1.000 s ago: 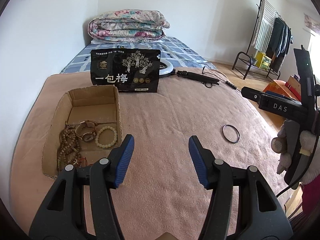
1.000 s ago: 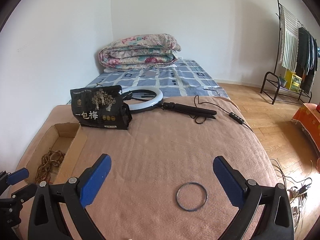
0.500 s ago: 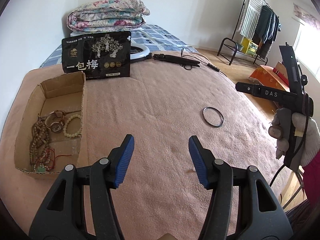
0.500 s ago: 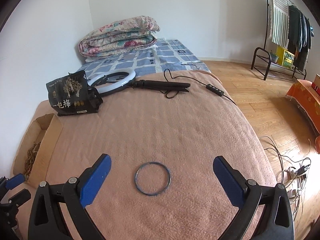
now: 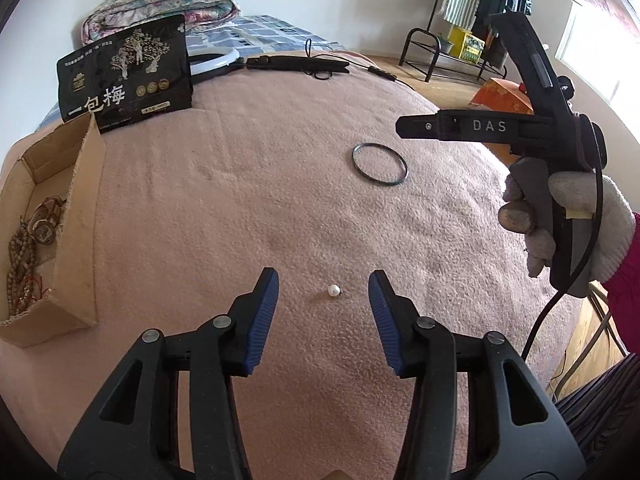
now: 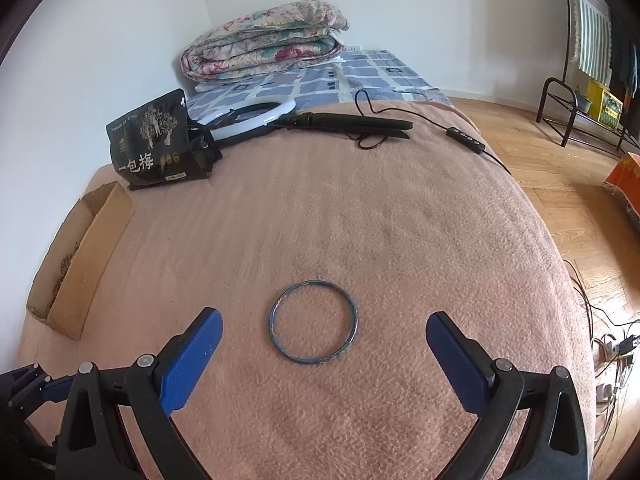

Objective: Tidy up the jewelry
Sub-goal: 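Grasp the loose white pearl with the left tool while the right tool grasps the blue bangle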

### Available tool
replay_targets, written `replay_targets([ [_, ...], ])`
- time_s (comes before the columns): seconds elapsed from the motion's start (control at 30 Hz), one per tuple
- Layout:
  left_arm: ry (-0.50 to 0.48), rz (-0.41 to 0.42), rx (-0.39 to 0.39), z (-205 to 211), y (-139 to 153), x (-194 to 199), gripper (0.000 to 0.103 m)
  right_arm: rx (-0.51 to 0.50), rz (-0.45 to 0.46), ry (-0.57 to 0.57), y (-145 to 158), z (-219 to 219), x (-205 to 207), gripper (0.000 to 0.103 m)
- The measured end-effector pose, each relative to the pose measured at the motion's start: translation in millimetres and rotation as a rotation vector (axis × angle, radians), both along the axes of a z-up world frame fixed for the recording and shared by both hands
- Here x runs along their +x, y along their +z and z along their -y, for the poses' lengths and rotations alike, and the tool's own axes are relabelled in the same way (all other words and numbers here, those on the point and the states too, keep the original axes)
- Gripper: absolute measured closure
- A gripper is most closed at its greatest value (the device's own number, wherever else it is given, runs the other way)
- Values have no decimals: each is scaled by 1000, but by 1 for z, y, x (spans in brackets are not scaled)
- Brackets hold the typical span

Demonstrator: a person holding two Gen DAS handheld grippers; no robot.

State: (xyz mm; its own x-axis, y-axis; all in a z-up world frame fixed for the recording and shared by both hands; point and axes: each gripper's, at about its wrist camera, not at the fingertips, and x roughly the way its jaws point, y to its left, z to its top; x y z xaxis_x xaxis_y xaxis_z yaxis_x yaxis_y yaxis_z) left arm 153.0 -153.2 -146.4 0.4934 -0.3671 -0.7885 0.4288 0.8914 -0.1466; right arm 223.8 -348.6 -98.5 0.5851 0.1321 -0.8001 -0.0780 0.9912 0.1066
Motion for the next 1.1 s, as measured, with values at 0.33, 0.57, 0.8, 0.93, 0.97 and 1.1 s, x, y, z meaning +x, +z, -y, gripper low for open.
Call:
replay_targets([
  [0.33, -33, -28, 15, 13, -20, 0, 64, -10, -22, 94, -30, -3, 1, 2],
  [0.57, -52, -49, 36, 23, -32, 3, 72, -56, -31, 128, -38, -13, 9, 5],
  [0.8, -40, -54, 40, 24, -36, 9, 72, -58, -47, 137, -46, -9, 14, 7],
  [0.93, -42, -57, 45, 25, -38, 11, 75, -61, -49, 146, -48, -11, 16, 7],
  [0.97, -45, -60, 47, 26, -39, 12, 80, -62, -51, 149, -49, -12, 17, 7],
  [1.1, -65, -63, 63, 30, -44, 10, 87, -68, -60, 151, -52, -14, 21, 7],
])
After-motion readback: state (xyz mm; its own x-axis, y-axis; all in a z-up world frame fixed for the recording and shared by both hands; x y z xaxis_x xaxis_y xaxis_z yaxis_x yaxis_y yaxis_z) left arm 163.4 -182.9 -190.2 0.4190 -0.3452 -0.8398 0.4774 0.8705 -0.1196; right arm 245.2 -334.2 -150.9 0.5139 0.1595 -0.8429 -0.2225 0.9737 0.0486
